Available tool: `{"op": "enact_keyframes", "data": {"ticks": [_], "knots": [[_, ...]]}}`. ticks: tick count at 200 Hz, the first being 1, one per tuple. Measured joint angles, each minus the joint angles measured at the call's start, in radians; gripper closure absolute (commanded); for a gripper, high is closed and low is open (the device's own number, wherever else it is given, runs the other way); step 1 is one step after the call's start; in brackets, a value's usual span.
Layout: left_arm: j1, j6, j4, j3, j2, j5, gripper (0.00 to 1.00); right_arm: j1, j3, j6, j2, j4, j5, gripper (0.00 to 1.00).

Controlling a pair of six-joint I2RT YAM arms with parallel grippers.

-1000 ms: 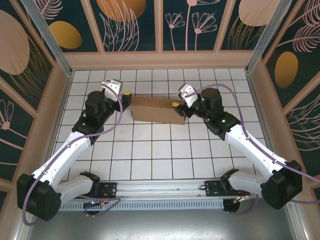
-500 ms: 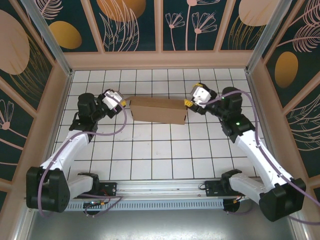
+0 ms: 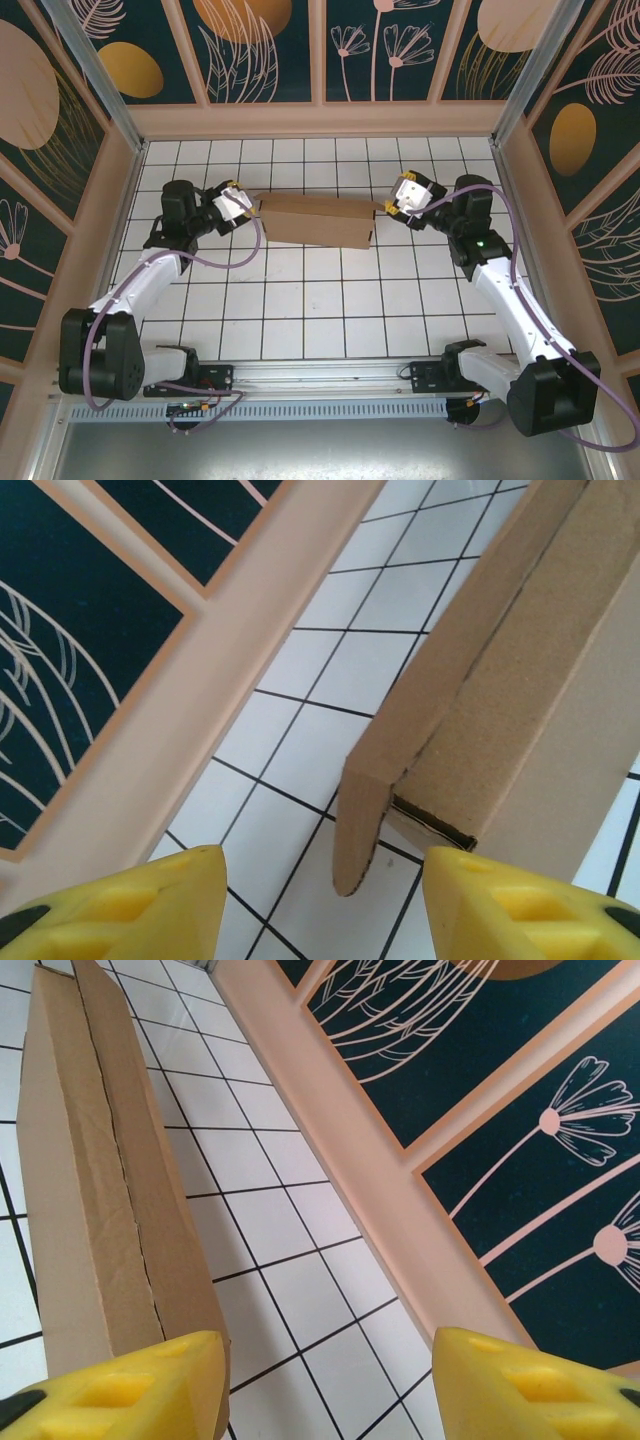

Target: Fold the paper box

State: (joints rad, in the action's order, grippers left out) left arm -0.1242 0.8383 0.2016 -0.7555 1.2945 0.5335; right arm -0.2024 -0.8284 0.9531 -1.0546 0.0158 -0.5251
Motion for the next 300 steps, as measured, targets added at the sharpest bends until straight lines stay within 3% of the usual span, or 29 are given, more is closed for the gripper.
{"op": "enact_keyframes", "data": {"ticks": [37, 84, 127, 233, 300], "knots": [[0.0, -0.001, 0.0, -0.021, 0.051, 0.01, 0.51, 0.003, 0.0, -0.001, 0.0, 0.002, 0.0, 0.45], [0.0, 0.006, 0.0, -0.051, 0.085, 0.01, 0.66, 0.005, 0.0, -0.001, 0.0, 0.003, 0.0, 0.47], [0.0, 0.015, 0.0, -0.056, 0.102, 0.012, 0.7, 0.005, 0.0, 0.0, 0.001, 0.002, 0.007, 0.48], [0.0, 0.029, -0.005, -0.086, 0.13, 0.047, 0.99, 0.017, 0.004, -0.024, 0.001, -0.004, 0.008, 0.56], [-0.007, 0.023, 0.012, -0.074, 0.129, 0.034, 1.0, 0.043, 0.009, -0.043, 0.002, -0.043, -0.059, 0.51]]}}
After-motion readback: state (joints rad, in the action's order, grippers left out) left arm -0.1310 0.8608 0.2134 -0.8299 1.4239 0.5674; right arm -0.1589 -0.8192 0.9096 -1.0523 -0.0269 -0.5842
